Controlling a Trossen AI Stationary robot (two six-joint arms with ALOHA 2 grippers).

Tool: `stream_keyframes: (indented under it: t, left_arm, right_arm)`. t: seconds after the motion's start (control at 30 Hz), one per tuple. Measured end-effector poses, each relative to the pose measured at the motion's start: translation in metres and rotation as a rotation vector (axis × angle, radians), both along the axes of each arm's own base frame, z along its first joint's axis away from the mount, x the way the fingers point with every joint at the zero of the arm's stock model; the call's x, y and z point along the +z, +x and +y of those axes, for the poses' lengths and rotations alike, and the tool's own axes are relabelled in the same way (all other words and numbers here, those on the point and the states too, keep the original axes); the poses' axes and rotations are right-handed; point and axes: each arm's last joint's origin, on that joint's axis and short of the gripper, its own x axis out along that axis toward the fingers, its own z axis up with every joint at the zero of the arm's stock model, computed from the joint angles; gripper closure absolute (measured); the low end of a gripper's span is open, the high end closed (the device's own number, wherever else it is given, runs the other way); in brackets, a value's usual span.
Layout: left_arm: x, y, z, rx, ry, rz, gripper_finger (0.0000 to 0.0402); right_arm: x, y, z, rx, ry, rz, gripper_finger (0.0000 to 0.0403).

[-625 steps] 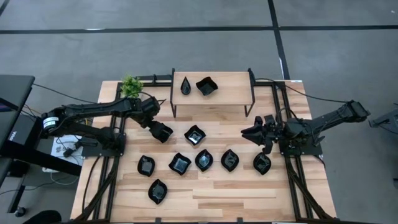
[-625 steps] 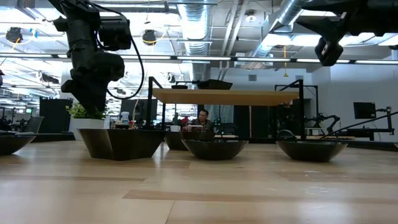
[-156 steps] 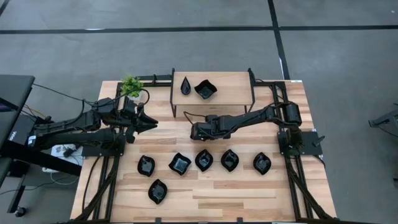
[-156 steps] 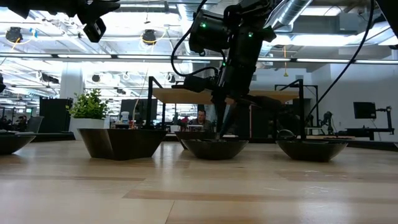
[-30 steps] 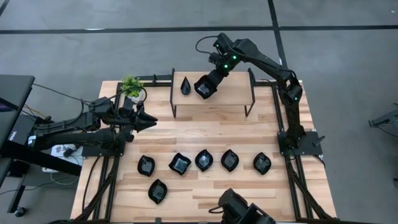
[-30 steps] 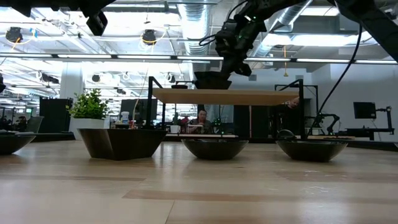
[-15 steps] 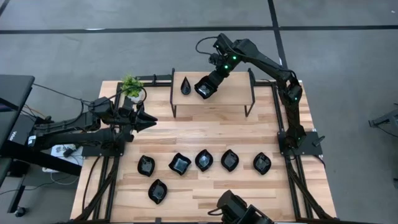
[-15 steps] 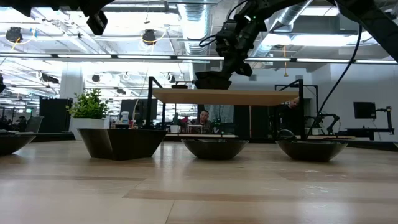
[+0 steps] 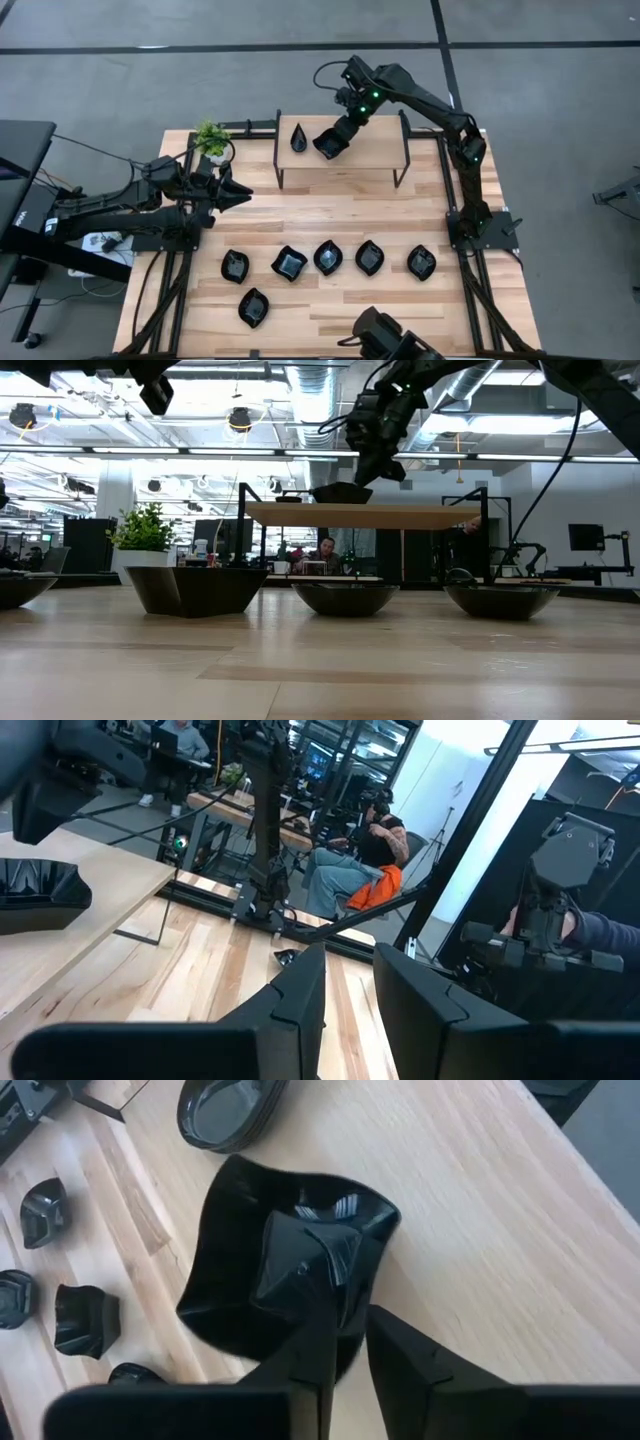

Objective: Pick & Place Mini shaped plates
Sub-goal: Stack the black distorted square plate on top of the black distorted square plates on the shelf

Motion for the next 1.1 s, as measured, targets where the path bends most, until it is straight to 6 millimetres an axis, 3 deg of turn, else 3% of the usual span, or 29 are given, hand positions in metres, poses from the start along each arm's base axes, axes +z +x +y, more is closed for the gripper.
stream_keyframes:
  t: [0.1,0.2,0.43,0.57,0.7,0.9,1.1]
  left_arm:
    - [0.000,0.000,0.000,0.000,0.000,0.000,0.0311]
    - [0.000,0.000,0.000,0.000,0.000,-0.001,0.0311]
    - [0.000,0.000,0.000,0.000,0.001,-0.004,0.0311]
    - [0.001,0.000,0.000,0.000,0.001,-0.006,0.0311]
    - [0.001,0.000,0.000,0.000,0.002,-0.007,0.0311]
    - [0.001,0.000,0.000,0.000,0.003,-0.014,0.0311]
    - [0.003,0.000,0.000,0.000,0.006,-0.027,0.0311]
  right_arm:
    - [0.010,-0.008,0.002,-0.014,0.006,0.001,0.0347]
    - [0.034,-0.021,0.014,0.006,-0.015,-0.016,0.0347]
    - [0.099,-0.053,0.086,0.159,-0.124,-0.131,0.0347]
    - [0.118,-0.069,0.134,0.227,-0.149,-0.154,0.0346]
    - [0.112,-0.083,0.179,0.242,-0.135,-0.106,0.0346]
    - [0.081,-0.104,0.231,0.177,-0.143,-0.064,0.0346]
    - [0.044,-0.110,0.264,0.139,-0.129,-0.245,0.0346]
